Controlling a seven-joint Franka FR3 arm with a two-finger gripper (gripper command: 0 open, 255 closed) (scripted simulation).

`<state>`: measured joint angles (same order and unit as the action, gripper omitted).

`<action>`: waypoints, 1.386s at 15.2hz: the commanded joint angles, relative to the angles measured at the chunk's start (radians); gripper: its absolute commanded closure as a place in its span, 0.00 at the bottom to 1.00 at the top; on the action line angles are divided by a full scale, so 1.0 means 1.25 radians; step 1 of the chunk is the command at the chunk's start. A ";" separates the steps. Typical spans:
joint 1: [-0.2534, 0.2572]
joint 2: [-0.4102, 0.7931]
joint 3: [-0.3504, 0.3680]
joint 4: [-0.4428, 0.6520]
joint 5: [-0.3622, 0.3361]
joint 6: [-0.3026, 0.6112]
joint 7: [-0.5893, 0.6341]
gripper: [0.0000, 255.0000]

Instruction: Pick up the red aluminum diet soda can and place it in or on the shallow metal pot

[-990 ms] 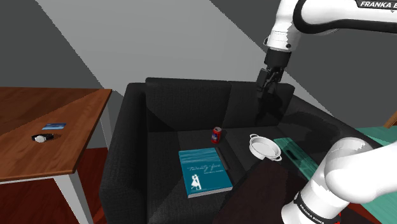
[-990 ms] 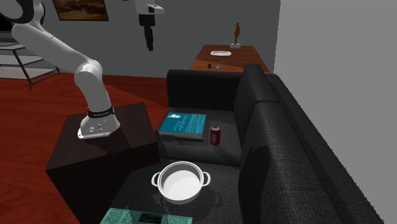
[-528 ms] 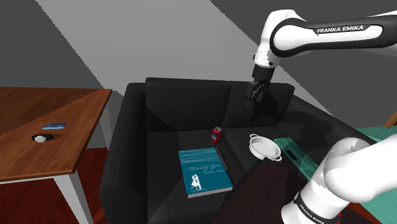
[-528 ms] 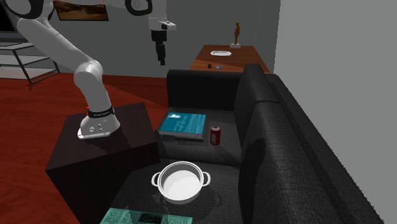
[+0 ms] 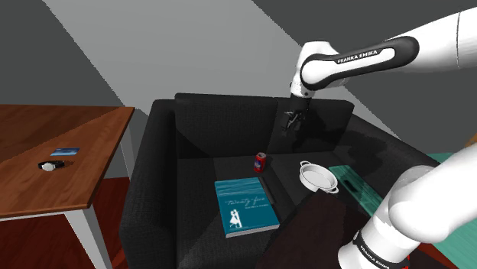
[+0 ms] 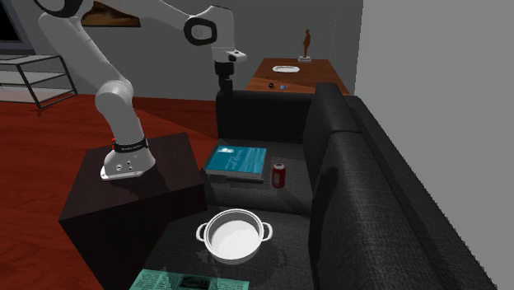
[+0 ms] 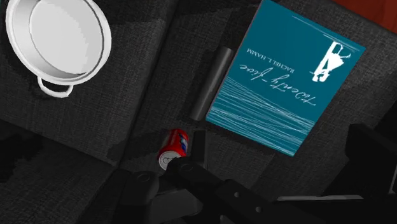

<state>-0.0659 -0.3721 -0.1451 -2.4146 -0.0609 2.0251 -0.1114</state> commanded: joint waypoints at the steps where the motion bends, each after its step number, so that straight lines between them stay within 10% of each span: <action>1: -0.002 0.056 -0.014 0.007 0.002 0.051 -0.017 0.00; 21: -0.079 0.669 -0.043 0.333 0.162 0.334 -0.229 0.00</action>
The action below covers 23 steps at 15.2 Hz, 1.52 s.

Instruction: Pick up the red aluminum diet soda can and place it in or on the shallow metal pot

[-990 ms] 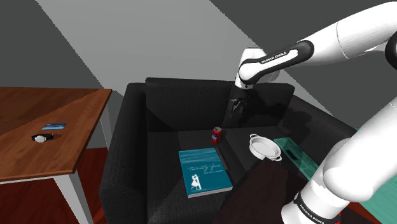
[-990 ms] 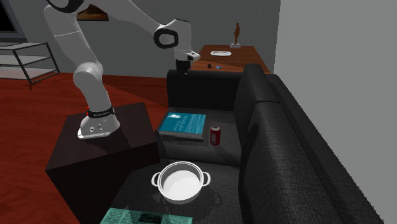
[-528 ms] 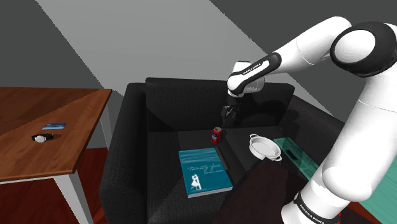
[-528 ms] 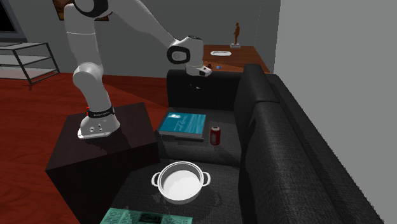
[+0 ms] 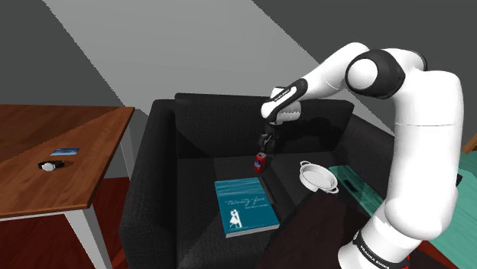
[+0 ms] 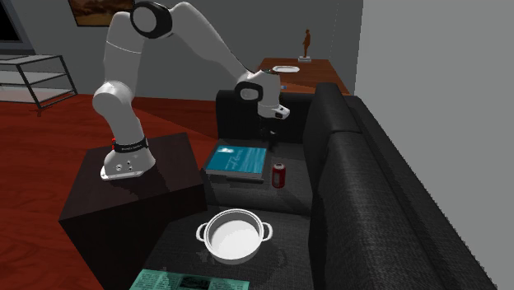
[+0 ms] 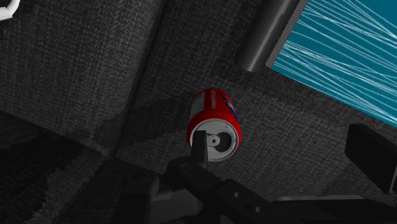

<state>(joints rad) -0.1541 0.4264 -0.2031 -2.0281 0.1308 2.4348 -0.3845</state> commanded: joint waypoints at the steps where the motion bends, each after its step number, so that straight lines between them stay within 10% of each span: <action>1: -0.017 0.061 0.007 0.051 0.015 0.010 -0.018 0.00; 7: -0.063 0.252 0.029 0.243 0.042 0.010 -0.049 0.00; 23: -0.073 0.326 0.041 0.274 0.052 0.052 -0.055 0.00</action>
